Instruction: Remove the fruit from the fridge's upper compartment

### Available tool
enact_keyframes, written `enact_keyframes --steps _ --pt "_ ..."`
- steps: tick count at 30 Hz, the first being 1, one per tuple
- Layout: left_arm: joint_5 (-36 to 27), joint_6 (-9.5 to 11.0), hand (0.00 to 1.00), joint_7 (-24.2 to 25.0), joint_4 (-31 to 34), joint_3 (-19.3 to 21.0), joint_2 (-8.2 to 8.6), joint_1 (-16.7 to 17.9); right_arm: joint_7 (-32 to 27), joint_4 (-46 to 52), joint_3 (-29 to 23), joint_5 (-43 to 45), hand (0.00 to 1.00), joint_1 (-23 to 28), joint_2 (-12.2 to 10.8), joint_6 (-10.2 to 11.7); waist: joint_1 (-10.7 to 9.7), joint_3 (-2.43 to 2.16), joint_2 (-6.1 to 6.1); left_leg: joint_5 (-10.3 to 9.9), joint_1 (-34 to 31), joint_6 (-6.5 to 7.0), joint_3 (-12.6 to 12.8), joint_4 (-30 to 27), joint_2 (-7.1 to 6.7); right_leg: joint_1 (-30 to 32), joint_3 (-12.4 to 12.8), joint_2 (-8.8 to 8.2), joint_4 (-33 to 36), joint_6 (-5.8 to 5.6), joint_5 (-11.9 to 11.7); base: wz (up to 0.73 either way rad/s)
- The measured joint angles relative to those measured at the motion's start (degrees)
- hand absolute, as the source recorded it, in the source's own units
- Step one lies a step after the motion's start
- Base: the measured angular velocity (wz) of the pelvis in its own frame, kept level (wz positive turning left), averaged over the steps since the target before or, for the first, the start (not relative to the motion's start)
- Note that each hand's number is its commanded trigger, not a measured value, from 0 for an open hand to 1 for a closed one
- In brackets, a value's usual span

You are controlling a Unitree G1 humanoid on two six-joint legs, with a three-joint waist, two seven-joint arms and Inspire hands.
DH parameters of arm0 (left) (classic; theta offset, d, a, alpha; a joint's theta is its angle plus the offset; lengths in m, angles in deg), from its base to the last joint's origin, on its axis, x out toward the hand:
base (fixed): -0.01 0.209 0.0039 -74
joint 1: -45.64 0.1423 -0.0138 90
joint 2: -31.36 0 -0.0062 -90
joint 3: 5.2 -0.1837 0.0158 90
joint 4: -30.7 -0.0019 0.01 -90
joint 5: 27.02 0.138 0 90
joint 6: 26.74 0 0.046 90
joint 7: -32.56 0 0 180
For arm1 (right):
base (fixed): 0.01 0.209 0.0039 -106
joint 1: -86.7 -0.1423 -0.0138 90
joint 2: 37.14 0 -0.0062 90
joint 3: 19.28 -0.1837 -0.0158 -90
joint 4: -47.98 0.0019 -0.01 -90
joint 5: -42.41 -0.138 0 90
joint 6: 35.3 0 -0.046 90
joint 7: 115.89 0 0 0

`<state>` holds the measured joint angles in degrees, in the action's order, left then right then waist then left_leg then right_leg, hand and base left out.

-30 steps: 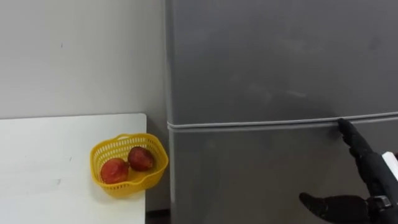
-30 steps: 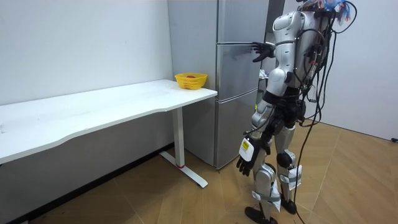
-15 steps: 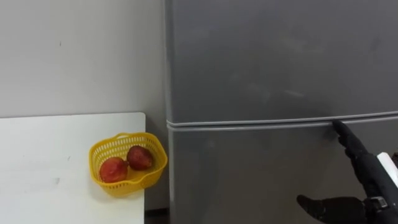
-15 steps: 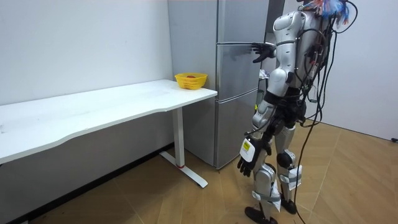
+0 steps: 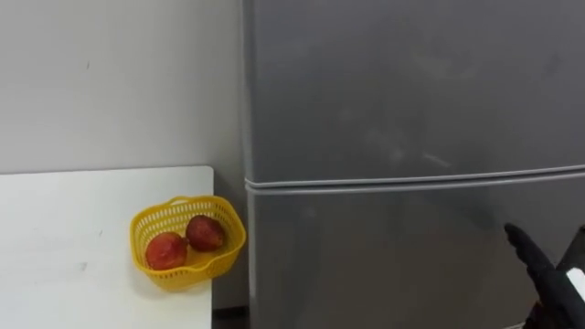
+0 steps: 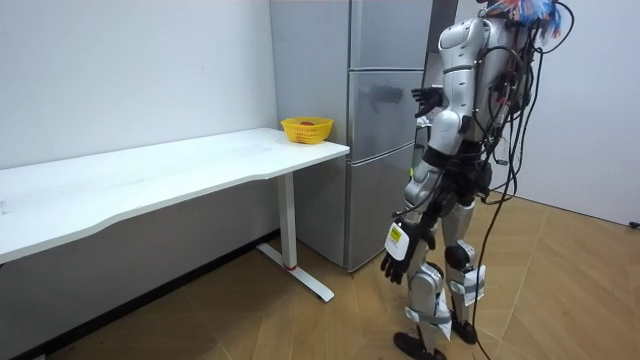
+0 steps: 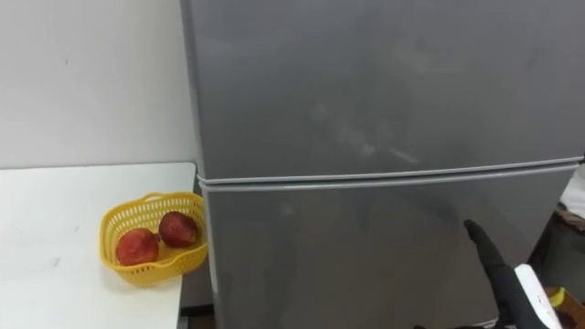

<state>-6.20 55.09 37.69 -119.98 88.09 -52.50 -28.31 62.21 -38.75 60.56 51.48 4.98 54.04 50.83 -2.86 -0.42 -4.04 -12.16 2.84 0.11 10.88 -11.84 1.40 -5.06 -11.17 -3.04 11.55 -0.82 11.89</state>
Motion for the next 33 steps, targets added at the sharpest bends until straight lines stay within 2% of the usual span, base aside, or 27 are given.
enact_keyframes --steps 3,6,8,10,13,15,17,21,24,29,33 --pt "0.0 -0.3 0.0 -0.1 0.3 0.0 0.0 -0.1 -0.5 -4.6 -0.1 -0.2 0.0 0.5 -1.0 0.0 0.0 0.06 0.2 0.0 0.1 0.0 0.2 0.0 0.01 0.0 0.0 -0.01 0.0 0.01 0.0 0.0" --pt "0.0 -0.5 0.0 0.0 0.8 0.0 0.06 0.0 -1.4 -7.8 -0.2 -3.0 0.0 2.3 -3.4 0.0 -0.2 0.32 0.69 0.0 0.7 0.0 0.5 0.2 0.02 -1.0 -0.1 0.02 -0.2 0.0 0.0 0.0" --pt "0.1 -0.6 0.0 0.0 0.9 0.0 0.07 -0.1 -2.5 -9.5 -0.2 -3.2 0.0 3.0 -5.3 0.0 -0.2 0.32 1.25 -0.1 0.7 0.02 0.1 0.2 -0.05 -1.3 -0.1 0.02 -0.6 0.0 0.0 0.0" --pt "0.1 -0.6 0.0 0.0 1.1 0.2 0.08 -0.1 -4.4 -10.7 -0.1 -2.7 0.0 3.4 -6.3 0.0 -0.3 0.22 1.71 -0.1 0.6 0.02 0.1 0.1 -0.09 -1.3 -0.2 0.03 -0.8 0.01 0.0 0.0" --pt "0.0 -0.8 0.0 -0.9 1.6 0.1 0.11 0.3 -7.8 -12.3 0.2 -2.5 0.0 4.7 -6.5 0.1 -0.2 -0.12 2.43 0.0 0.8 0.02 0.2 0.3 -0.18 -1.5 -0.1 0.0 -1.0 -0.01 0.0 0.0" --pt "0.0 -1.2 0.0 -1.6 3.3 0.1 0.14 1.1 -10.3 -14.3 0.2 -2.5 0.0 4.7 -7.4 0.3 -0.3 -0.01 2.28 0.0 0.8 0.01 0.3 0.3 -0.18 -1.5 -0.1 0.02 -1.2 -0.03 0.0 0.0" --pt "0.1 -1.0 0.0 -2.5 3.3 0.0 0.15 1.2 -12.9 -19.4 0.2 -2.5 0.0 4.6 -8.7 1.4 -0.5 -0.05 2.07 0.0 0.9 0.01 0.2 0.3 -0.23 -1.9 -0.3 0.05 -1.8 -0.02 0.0 0.04" --pt "0.0 -0.9 0.0 -3.6 3.3 0.0 0.22 1.4 -14.7 -28.0 0.6 -5.4 0.0 4.6 -8.9 1.6 -0.3 -0.17 2.09 0.0 1.0 0.01 0.0 0.3 -0.29 -1.9 -0.3 -0.01 -1.9 -0.04 0.0 0.01" --pt "0.0 -1.0 0.0 -3.7 3.4 0.1 0.39 1.4 -15.5 -33.6 0.7 -7.3 0.0 4.6 -8.9 1.7 -0.3 -0.09 2.03 0.0 1.0 0.01 0.1 0.2 -0.25 -2.1 -0.1 0.02 -1.9 -0.03 0.0 0.0" --pt "0.1 -0.9 0.0 -3.8 3.4 0.0 0.67 1.3 -16.1 -47.2 1.1 -9.4 0.0 4.4 -8.8 2.6 -0.5 0.33 2.41 -0.1 1.0 0.03 -0.2 0.2 -0.23 -2.7 -0.6 -0.02 -1.9 -0.04 0.0 0.05" --pt "0.0 -1.1 0.0 -3.6 3.4 0.0 1.1 1.4 -15.4 -54.6 1.1 -14.6 0.0 4.5 -8.7 2.5 -0.3 0.35 2.78 -0.2 1.1 0.11 -0.1 0.1 -0.3 -2.8 -0.5 -0.11 -2.0 -0.07 0.1 0.01"
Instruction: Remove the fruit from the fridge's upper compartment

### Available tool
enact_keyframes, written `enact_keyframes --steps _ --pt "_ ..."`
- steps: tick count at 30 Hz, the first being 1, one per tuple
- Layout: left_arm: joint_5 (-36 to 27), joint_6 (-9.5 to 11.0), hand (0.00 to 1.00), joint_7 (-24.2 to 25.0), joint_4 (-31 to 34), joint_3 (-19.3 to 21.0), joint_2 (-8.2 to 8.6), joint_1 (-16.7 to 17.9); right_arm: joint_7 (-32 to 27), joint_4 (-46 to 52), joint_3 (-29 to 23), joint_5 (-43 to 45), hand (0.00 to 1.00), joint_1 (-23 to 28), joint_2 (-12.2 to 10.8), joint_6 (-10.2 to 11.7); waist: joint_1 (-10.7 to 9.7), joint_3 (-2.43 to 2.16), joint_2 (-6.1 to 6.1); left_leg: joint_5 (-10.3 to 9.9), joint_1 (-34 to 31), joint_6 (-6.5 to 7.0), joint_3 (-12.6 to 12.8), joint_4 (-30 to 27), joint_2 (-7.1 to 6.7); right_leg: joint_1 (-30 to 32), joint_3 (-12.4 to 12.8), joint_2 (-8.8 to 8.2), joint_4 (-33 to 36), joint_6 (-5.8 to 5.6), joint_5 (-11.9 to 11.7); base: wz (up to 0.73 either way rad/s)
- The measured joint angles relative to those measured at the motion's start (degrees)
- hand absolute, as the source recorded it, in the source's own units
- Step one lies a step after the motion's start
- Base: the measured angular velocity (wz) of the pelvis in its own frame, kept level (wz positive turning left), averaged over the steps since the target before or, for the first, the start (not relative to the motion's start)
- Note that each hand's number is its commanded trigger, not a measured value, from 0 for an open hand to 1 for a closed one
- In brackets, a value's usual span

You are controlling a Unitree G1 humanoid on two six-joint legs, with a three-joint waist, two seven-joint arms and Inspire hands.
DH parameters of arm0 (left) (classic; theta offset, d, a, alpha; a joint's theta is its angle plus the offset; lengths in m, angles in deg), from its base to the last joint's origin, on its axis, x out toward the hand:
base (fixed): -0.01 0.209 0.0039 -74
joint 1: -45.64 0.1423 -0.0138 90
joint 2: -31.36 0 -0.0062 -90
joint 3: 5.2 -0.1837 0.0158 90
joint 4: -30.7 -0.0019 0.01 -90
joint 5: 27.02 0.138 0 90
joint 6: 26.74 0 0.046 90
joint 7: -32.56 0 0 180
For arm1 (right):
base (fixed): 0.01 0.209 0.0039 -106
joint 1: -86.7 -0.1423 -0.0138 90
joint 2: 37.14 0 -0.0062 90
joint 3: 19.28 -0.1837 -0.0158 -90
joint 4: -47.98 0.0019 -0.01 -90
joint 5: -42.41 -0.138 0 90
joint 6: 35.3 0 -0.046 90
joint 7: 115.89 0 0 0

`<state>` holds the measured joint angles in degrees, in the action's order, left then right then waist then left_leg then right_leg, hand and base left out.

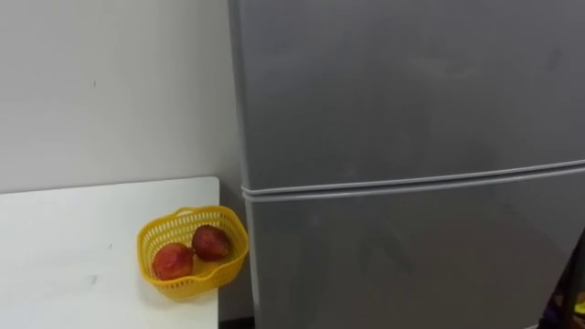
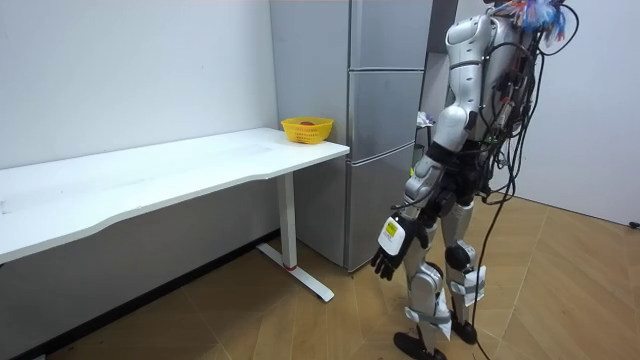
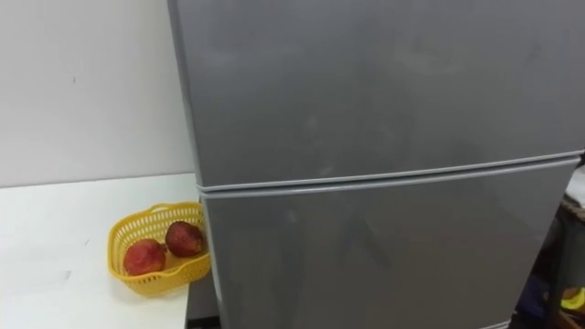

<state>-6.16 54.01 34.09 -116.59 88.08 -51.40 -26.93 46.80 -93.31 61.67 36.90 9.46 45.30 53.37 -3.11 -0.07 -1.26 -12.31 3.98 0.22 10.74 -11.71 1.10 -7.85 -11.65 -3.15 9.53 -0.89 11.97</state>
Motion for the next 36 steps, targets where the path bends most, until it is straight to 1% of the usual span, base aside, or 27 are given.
enact_keyframes --steps 1,3,6,9,13,15,16,17,21,23,25,29,33,36 --pt "0.0 -0.1 0.0 0.1 -0.1 0.0 0.0 0.0 0.8 -2.0 0.0 -1.0 0.0 0.1 0.0 0.0 0.0 0.17 0.29 0.0 0.1 0.0 -0.1 0.0 -0.02 0.0 0.0 -0.01 -0.1 -0.01 0.0 0.0" --pt "0.1 -0.4 0.0 0.5 -0.1 0.0 0.0 0.0 2.6 -4.8 0.0 -2.2 0.0 0.1 0.0 0.0 -0.1 0.17 0.33 0.0 0.2 0.0 -0.1 0.0 -0.06 0.1 -0.1 -0.04 -0.2 -0.02 0.1 0.02" --pt "0.1 -0.5 0.0 1.4 0.0 0.0 0.08 -0.2 5.9 -8.3 0.2 -3.9 0.0 -0.1 0.0 -0.3 -0.1 0.12 0.28 0.0 -0.5 0.01 -0.7 -0.1 -0.18 0.7 -0.2 -0.08 0.0 -0.07 0.3 0.03" --pt "1.4 -1.3 0.0 1.8 -0.1 0.0 0.56 -0.2 8.8 -12.9 1.1 -3.6 0.0 -1.0 0.1 -1.1 0.3 -0.06 0.03 0.0 -0.3 0.01 -0.6 -0.1 -0.26 0.8 -0.2 -0.1 0.0 -0.08 0.3 0.0" --pt "3.0 -3.4 0.0 2.8 -0.2 0.0 1.1 -0.2 11.4 -18.2 1.7 -0.4 0.0 -2.2 0.1 -3.4 0.4 -0.1 -0.06 0.0 -0.1 0.02 -0.7 -0.1 -0.45 0.6 -0.2 -0.28 0.0 -0.22 0.4 0.0" --pt "3.6 -4.1 0.0 3.0 -0.2 0.0 1.15 -0.2 12.2 -20.0 1.7 2.1 0.0 -2.7 0.1 -4.1 0.4 -0.04 -0.1 0.0 0.3 0.03 -0.8 0.0 -0.55 0.2 -0.1 -0.35 0.0 -0.3 0.6 0.0" --pt "3.6 -4.5 0.0 3.1 -0.4 0.0 1.15 -0.2 12.4 -20.6 2.2 3.8 0.0 -2.8 0.1 -4.9 0.4 0.01 -0.11 0.0 0.7 0.03 -0.9 0.0 -0.69 -0.2 -0.1 -0.48 0.0 -0.33 0.7 0.06" --pt "3.6 -4.5 0.0 3.2 -0.7 0.0 1.15 -0.4 12.7 -21.3 2.4 5.6 0.0 -3.1 0.1 -5.4 0.4 0.04 -0.09 0.0 0.9 0.04 -1.4 0.0 -0.88 -0.5 -0.2 -0.6 0.0 -0.4 1.0 0.08" --pt "3.5 -4.5 0.0 4.2 -1.0 0.0 1.12 -0.7 13.5 -22.4 3.5 11.5 0.0 -3.2 0.0 -6.7 0.5 0.33 -0.38 0.0 1.7 0.05 -1.5 0.0 -0.95 -1.1 -0.2 -0.68 0.1 -0.43 1.2 0.02" --pt "3.5 -4.5 0.0 4.3 -2.5 -0.3 1.18 -1.6 13.9 -22.4 5.5 14.7 0.0 -3.4 0.0 -7.7 0.6 0.38 -0.34 0.0 1.7 0.12 -1.5 0.0 -0.89 -1.3 -0.1 -0.59 0.2 -0.42 1.3 0.0" --pt "3.5 -4.5 0.0 4.3 -2.8 -0.3 1.22 -2.2 14.4 -22.2 6.8 17.1 0.0 -3.7 0.1 -8.3 0.8 0.45 -0.18 -0.1 1.6 0.13 -1.7 0.0 -0.83 -1.2 -0.1 -0.49 0.1 -0.42 1.3 0.02" --pt "3.5 -4.4 0.0 4.2 -3.0 -0.3 1.28 -2.9 15.1 -22.2 8.0 20.4 0.0 -4.3 0.1 -8.6 1.8 0.41 0.43 -0.1 1.6 0.17 -2.0 0.0 -0.88 -1.3 -0.3 -0.51 0.2 -0.4 1.3 0.02" --pt "3.4 -4.5 0.0 4.0 -3.1 -0.3 1.33 -2.9 15.6 -22.2 10.0 23.2 0.0 -5.1 0.1 -8.7 2.0 0.35 0.79 -0.1 1.6 0.17 -2.2 0.0 -0.96 -1.4 -0.9 -0.59 0.3 -0.38 1.2 0.06" --pt "3.4 -4.5 0.0 3.7 -3.3 -0.3 1.54 -2.7 15.6 -22.3 10.3 24.6 0.0 -5.5 0.1 -8.7 2.0 0.33 0.84 -0.1 1.7 0.16 -2.5 0.0 -1.0 -1.7 -1.2 -0.59 0.2 -0.37 1.2 0.04"
